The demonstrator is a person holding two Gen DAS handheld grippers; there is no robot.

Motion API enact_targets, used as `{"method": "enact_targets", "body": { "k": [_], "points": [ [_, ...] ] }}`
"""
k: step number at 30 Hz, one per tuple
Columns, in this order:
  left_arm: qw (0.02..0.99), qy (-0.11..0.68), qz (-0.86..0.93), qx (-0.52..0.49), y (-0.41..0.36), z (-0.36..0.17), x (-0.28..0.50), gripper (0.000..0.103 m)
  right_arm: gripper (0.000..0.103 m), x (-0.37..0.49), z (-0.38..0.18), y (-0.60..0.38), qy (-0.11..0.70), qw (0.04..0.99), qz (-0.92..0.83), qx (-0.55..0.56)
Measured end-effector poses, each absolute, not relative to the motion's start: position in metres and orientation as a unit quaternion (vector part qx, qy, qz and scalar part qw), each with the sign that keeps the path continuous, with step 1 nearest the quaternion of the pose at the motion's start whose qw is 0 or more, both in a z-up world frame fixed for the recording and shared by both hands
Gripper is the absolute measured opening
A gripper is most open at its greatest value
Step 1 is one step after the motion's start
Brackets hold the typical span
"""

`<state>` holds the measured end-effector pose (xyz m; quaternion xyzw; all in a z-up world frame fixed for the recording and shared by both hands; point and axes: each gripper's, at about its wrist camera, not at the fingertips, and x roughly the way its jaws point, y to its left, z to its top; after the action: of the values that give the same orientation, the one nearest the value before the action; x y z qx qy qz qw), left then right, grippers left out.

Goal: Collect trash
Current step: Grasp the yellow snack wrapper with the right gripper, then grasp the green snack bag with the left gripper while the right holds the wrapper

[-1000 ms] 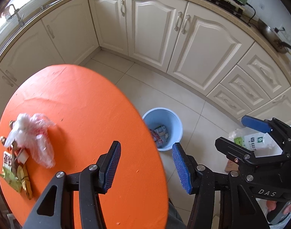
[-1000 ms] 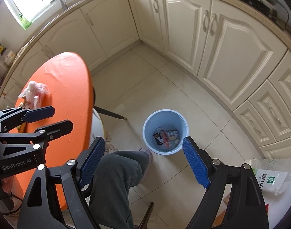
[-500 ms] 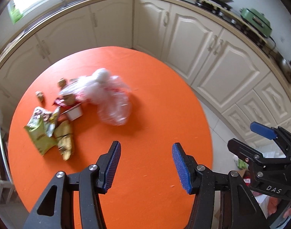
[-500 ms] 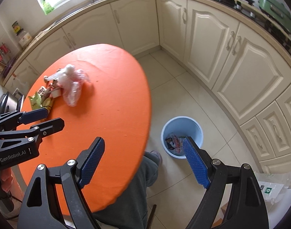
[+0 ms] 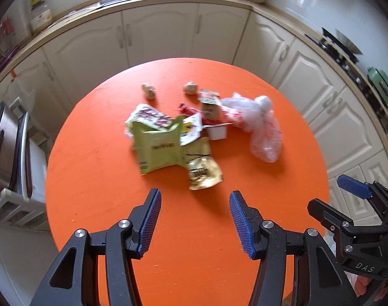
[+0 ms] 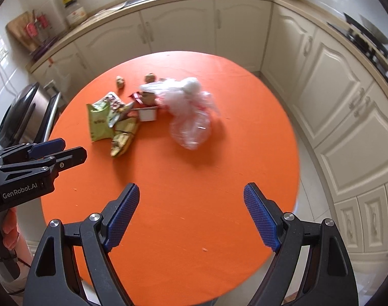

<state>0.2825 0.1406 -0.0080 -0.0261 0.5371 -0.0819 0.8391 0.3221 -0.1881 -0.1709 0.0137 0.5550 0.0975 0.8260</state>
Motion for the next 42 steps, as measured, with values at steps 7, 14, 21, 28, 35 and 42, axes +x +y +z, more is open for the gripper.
{"method": "enact_targets", "body": {
  "k": [7, 14, 21, 28, 35, 42],
  "points": [
    [0.833, 0.548, -0.051, -0.06, 0.194, -0.016, 0.291, 0.052, 0.086, 0.353, -0.182, -0.123, 0.575, 0.807, 0.133, -0.012],
    [0.821, 0.562, -0.038, -0.092, 0.23, -0.032, 0.303, 0.052, 0.086, 0.397, -0.214, -0.072, 0.614, 0.775, 0.144, -0.037],
    [0.811, 0.572, -0.035, -0.116, 0.25, -0.053, 0.323, 0.052, 0.077, 0.422, -0.249, -0.038, 0.642, 0.749, 0.144, -0.08],
    [0.801, 0.583, -0.03, -0.137, 0.258, -0.068, 0.333, 0.052, 0.039, 0.425, -0.266, -0.033, 0.648, 0.739, 0.156, -0.1],
    [0.803, 0.58, -0.047, -0.13, 0.238, -0.067, 0.338, 0.052, 0.038, 0.4, -0.265, -0.067, 0.651, 0.735, 0.165, -0.097],
    [0.796, 0.587, -0.077, -0.123, 0.201, -0.068, 0.341, 0.053, 0.035, 0.383, -0.253, -0.108, 0.649, 0.742, 0.152, -0.068]
  ]
}}
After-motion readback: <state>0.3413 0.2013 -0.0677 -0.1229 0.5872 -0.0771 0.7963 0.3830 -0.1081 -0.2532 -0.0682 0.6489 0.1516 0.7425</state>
